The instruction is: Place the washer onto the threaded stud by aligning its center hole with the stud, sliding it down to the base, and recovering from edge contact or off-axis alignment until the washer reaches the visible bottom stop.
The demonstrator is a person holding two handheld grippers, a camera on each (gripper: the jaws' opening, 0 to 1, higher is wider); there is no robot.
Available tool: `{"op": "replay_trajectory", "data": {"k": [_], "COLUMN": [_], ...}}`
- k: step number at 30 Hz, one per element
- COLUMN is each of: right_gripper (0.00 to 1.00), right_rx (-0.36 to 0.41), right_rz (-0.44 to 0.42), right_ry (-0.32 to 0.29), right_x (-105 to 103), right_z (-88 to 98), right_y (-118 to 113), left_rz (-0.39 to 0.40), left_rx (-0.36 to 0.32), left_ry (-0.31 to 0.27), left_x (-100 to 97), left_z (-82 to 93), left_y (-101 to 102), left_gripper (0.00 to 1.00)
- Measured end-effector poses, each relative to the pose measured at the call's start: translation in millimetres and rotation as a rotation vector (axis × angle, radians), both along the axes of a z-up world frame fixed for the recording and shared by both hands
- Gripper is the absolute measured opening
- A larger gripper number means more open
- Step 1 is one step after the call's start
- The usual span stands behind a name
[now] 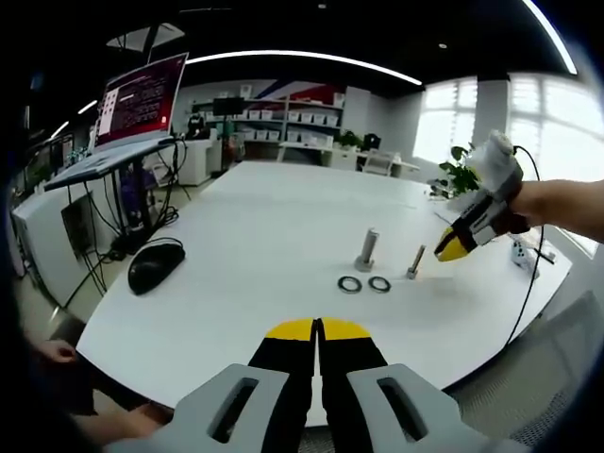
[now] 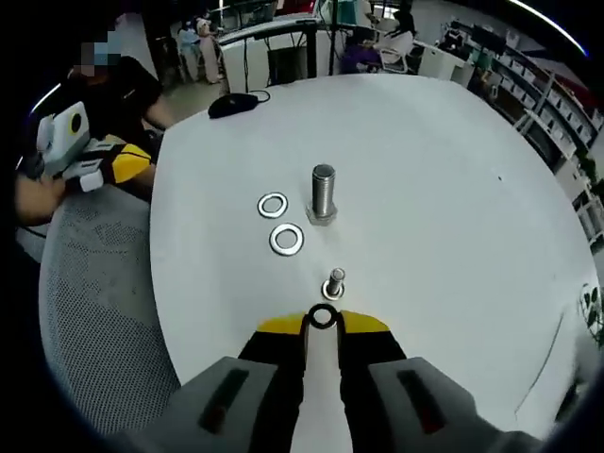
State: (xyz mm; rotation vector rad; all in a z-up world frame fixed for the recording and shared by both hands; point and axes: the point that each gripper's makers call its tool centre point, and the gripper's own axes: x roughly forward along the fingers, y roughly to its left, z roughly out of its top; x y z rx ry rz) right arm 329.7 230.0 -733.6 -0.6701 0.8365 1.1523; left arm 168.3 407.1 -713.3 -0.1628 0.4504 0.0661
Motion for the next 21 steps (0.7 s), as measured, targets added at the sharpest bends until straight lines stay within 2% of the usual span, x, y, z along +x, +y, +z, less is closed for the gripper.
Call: {"op": "replay_trajectory", "data": {"k": [3, 12, 16, 21], "right_gripper": [0.14, 0.14, 0.14, 0.14], "right_rx": [0.025, 0.018, 0.015, -0.025], "right_rz": [-0.009, 0.009, 0.019, 0.046], "right_ry": [-0.024, -0.072, -0.065, -0.058], "right_x": [1.6, 8.3, 9.6, 10.5], "right_z": [7.2, 6.0, 5.3, -1.1], "right_y": [3.6, 14.3, 20.1, 22.1], "left_rz": [0.001, 0.001, 0.000, 0.000], "left_rx": [0.000, -0.001, -0.003, -0.002], "left_ry": [0.000, 0.000, -0.003, -0.005], "left_x": [0.0, -0.1, 0.2, 0.3], "left_z": [-0.2, -0.2, 0.1, 0.2], "left_y": [0.3, 0.1, -0.1, 0.3], "left_gripper": [0.00, 0.00, 0.00, 0.00]}}
